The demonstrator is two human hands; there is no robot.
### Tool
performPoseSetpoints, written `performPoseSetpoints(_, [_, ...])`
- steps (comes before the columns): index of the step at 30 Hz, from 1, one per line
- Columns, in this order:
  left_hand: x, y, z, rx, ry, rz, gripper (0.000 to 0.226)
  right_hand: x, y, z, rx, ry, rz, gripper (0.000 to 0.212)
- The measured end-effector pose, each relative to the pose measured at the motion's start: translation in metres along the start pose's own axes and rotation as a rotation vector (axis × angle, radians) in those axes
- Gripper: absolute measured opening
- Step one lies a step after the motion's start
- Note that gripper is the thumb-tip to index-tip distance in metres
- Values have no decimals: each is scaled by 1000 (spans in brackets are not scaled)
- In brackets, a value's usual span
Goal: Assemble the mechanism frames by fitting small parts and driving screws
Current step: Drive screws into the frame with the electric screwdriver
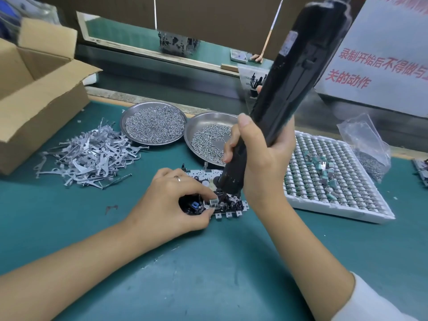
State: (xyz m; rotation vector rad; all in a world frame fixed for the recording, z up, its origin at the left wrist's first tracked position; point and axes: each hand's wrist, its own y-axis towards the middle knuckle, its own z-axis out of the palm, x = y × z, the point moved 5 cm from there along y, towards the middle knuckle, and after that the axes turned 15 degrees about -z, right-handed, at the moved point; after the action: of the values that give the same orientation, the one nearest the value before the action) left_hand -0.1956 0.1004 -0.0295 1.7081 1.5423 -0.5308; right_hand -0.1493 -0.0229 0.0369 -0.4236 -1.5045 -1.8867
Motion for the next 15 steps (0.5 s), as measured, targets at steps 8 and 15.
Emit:
performPoseSetpoints(8, [2, 0, 1, -11, 24, 3, 19, 0, -2, -3, 0, 10, 47, 21])
performPoseSetpoints(15, [1, 2, -6, -24, -77, -19, 36, 7, -31, -32, -142, -377, -144, 30])
